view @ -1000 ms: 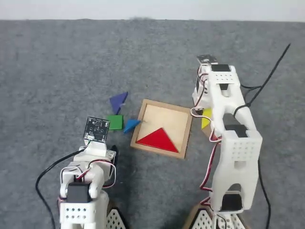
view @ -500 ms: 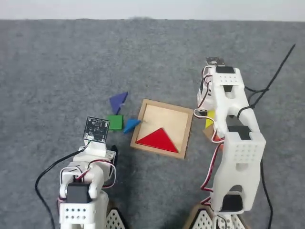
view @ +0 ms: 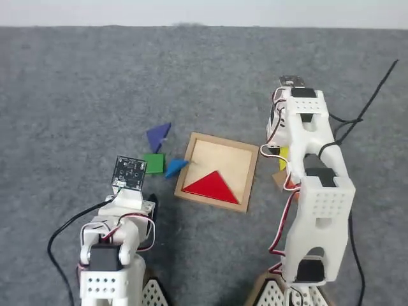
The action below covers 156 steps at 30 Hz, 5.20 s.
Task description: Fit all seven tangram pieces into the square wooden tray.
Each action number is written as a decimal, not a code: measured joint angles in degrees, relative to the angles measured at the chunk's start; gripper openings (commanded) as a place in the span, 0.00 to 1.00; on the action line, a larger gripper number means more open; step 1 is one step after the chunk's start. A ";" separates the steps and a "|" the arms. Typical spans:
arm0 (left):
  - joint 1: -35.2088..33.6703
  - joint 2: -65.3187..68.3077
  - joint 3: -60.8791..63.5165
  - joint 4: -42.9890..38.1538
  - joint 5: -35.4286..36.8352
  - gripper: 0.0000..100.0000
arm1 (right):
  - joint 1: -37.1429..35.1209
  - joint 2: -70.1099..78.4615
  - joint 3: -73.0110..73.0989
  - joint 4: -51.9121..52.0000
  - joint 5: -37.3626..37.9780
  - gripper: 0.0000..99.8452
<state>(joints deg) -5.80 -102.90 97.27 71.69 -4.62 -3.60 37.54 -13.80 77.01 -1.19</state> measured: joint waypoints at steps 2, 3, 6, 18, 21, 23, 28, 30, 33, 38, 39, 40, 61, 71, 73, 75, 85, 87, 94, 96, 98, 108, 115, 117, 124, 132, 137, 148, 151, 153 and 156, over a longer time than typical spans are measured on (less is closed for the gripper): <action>0.00 0.00 0.00 0.00 0.00 0.15 | 0.00 -0.35 0.18 0.00 0.00 0.22; 0.00 0.00 0.00 0.00 0.00 0.15 | 0.00 -0.79 0.62 -0.26 0.00 0.22; 0.00 0.00 0.00 0.00 0.00 0.15 | 0.00 -1.67 0.53 0.62 0.00 0.23; 0.00 0.00 0.00 0.00 0.00 0.15 | -0.18 -2.20 0.53 1.41 7.03 0.37; 0.00 0.00 0.00 0.00 0.00 0.15 | -0.18 -2.20 -0.79 1.58 7.91 0.37; 0.00 0.00 0.00 0.00 0.00 0.15 | -0.18 -1.85 -2.55 1.67 9.41 0.37; 0.00 0.00 0.00 0.00 0.00 0.15 | -0.18 3.78 -7.65 1.76 10.46 0.37; 0.00 0.00 0.00 0.00 0.00 0.15 | -0.18 5.19 -8.79 2.20 10.46 0.37; 0.00 0.00 0.00 0.00 0.00 0.15 | -0.18 6.59 -10.55 3.78 10.46 0.36; 0.00 0.00 0.00 0.00 0.00 0.15 | -0.18 6.77 -11.25 4.48 10.46 0.24; 0.00 0.00 0.00 0.00 0.00 0.15 | -0.18 6.77 -11.25 4.48 10.46 0.24; 0.00 0.00 0.00 0.00 0.00 0.15 | -0.09 6.77 -11.43 4.48 10.37 0.24; 0.00 0.00 0.00 0.00 0.00 0.15 | -0.88 0.97 -6.68 6.51 6.33 0.21; 0.00 0.00 0.00 0.00 0.00 0.15 | -3.52 -9.41 -0.35 5.89 6.33 0.21; 0.00 0.00 0.00 0.00 0.00 0.15 | -5.63 -12.57 1.85 5.80 6.33 0.21; 0.00 0.00 0.00 0.00 0.00 0.15 | -8.53 -15.30 3.87 5.80 6.33 0.21; 0.00 0.00 0.00 0.00 0.00 0.15 | -22.33 -18.90 5.71 2.64 11.16 0.21; 0.00 0.00 0.00 0.00 0.00 0.15 | -23.38 -18.90 5.71 2.29 11.96 0.21; 0.00 0.00 0.00 0.00 0.00 0.15 | -26.29 -18.29 5.45 2.20 9.14 0.20; 0.00 0.00 0.00 0.00 0.00 0.15 | -26.02 -15.74 4.13 2.20 3.08 0.20; 0.00 0.00 0.00 0.00 0.00 0.15 | -25.93 -12.40 2.37 2.20 -3.25 0.20; 0.00 0.00 0.00 0.00 0.00 0.15 | -31.12 -5.19 -6.68 2.11 -23.65 0.21; 0.00 0.00 0.00 0.00 0.00 0.15 | -34.20 -5.10 -7.30 2.11 -24.35 0.28; 0.00 0.00 0.00 0.00 0.00 0.15 | -34.11 -5.10 -7.30 2.11 -24.35 0.32; 0.00 0.00 0.00 0.00 0.00 0.15 | -35.78 -5.10 -7.30 2.11 -24.26 0.34; 0.00 0.00 0.00 0.00 0.00 0.15 | -35.87 -5.19 -7.30 2.11 -23.91 0.21; 0.00 0.00 0.00 0.00 0.00 0.15 | -31.30 -11.60 -7.03 2.11 -16.44 0.01; 0.00 0.00 0.00 0.00 0.00 0.15 | -28.31 -40.09 36.84 -29.98 -2.90 0.01; 0.00 0.00 0.00 0.00 0.00 0.15 | -27.96 -40.44 44.04 -36.84 -2.02 0.01; 0.00 0.00 0.00 0.00 0.00 0.15 | -27.78 -39.30 43.87 -37.80 -1.76 0.01; 0.00 0.00 0.00 0.00 0.00 0.15 | -27.16 -33.49 43.16 -37.98 -1.76 0.01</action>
<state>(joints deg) -5.80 -102.90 97.27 71.69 -4.62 -30.77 4.04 29.36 39.03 -2.95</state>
